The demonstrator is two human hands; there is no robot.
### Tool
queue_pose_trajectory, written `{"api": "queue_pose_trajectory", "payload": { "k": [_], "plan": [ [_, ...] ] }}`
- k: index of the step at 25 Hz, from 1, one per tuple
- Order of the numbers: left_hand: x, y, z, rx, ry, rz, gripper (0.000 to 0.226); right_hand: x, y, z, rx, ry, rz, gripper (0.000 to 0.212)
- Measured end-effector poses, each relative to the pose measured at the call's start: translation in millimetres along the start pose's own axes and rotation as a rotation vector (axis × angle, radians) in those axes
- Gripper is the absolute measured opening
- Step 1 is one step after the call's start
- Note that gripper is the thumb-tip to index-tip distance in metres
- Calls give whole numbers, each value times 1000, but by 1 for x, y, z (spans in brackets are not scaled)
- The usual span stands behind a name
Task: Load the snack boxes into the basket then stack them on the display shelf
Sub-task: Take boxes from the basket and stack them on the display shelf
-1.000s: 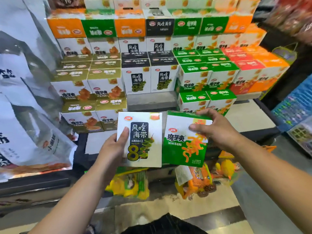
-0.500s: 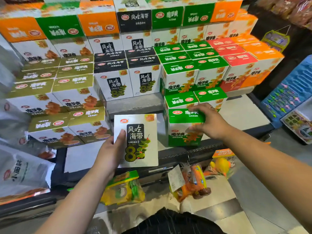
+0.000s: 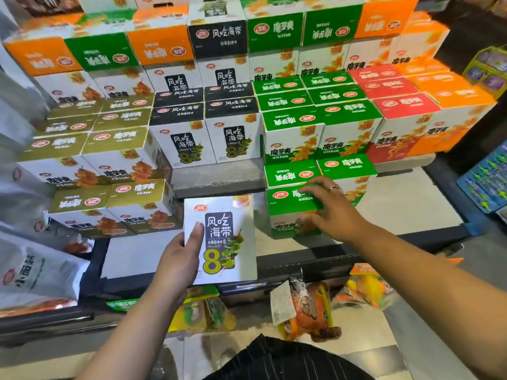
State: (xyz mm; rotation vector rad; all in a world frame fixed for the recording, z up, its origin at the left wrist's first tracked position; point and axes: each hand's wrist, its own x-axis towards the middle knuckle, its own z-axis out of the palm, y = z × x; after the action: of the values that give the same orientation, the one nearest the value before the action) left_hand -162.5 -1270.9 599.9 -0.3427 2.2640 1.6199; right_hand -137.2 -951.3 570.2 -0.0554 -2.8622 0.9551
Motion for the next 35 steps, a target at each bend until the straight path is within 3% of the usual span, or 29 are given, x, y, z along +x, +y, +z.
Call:
{"api": "queue_pose_trajectory", "payload": {
  "k": [5, 8, 10, 16, 20, 24, 28, 32, 35],
  "plan": [
    [3, -5, 7, 15, 25, 6, 41, -5, 11, 8, -334, 158, -127, 63],
    [6, -6, 13, 31, 6, -10, 46, -9, 14, 11, -432, 147, -136, 75],
    [9, -5, 15, 46, 0, -20, 46, -8, 11, 12, -474, 146, -124, 83],
    [15, 2, 19, 34, -14, 0, 38, -8, 5, 17, -541, 204, -83, 82],
    [21, 5, 16, 22, -48, 25, 57, -8, -5, 17, -555, 185, -13, 77],
    [25, 12, 8, 5, -54, 74, 65, -9, -30, 10, -289, 190, 81, 70],
    [30, 28, -4, -6, -19, 104, 46, 8, -89, 7, 70, 134, 68, 63],
    [40, 43, -19, 3, -11, 162, 52, 45, -143, 20, 554, -126, 289, 91],
    [51, 55, -33, 15, 7, 216, 43, 70, -159, 28, 650, -148, 352, 93]
  ]
}}
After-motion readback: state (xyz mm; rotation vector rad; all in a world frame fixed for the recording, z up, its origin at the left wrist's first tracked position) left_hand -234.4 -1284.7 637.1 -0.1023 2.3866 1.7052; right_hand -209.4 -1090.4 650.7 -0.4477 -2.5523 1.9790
